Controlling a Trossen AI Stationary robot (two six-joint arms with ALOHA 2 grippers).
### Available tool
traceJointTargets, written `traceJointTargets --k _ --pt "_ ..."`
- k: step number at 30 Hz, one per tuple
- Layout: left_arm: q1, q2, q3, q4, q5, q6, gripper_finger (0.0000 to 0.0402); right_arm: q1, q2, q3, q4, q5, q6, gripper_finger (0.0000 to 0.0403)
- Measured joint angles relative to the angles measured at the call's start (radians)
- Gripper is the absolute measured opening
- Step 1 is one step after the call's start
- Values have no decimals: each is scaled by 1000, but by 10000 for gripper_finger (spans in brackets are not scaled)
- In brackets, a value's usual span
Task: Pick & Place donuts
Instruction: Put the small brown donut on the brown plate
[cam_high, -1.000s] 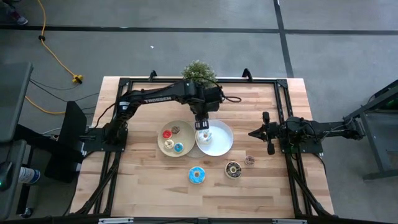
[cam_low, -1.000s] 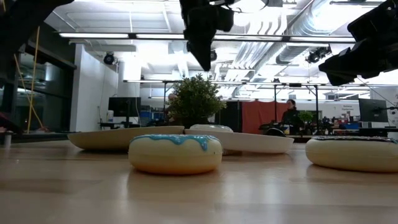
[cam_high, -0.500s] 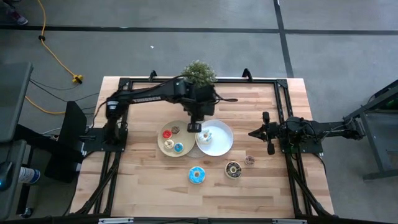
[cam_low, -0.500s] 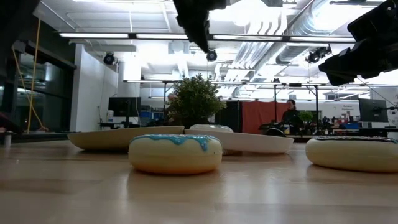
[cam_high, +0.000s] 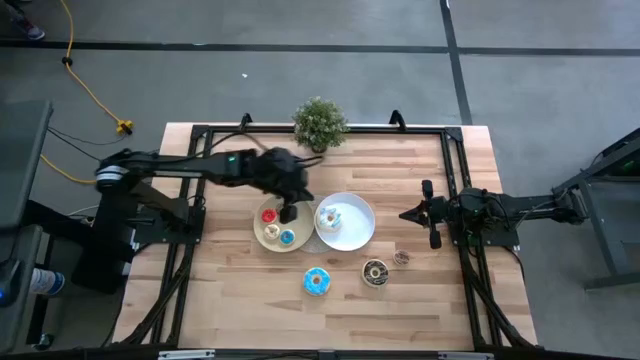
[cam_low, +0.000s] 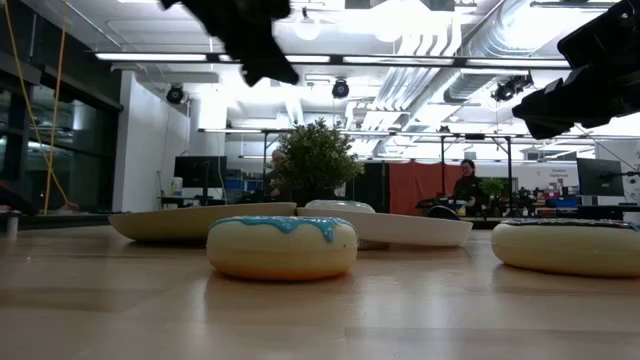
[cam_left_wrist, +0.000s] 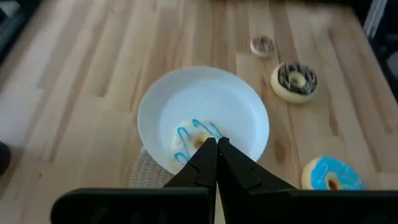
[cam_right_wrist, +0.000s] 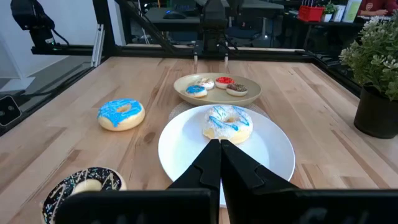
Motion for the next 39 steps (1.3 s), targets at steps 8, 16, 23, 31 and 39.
traceJointTargets --k 8,16,23,31,39 --pt "0 -254 -315 324 -28 -69 0 0 0 0 0 0 0 1" --pt "0 -487 -463 409 -33 16 0 0 4 0 0 0 0 0" --pt "0 -754 -666 500 -32 43 0 0 7 0 1 0 0 1" --pt "0 -1015 -795 529 19 41 0 0 7 0 1 0 0 0" --pt "-1 -1180 -891 565 38 10 0 0 7 0 1 0 0 0"
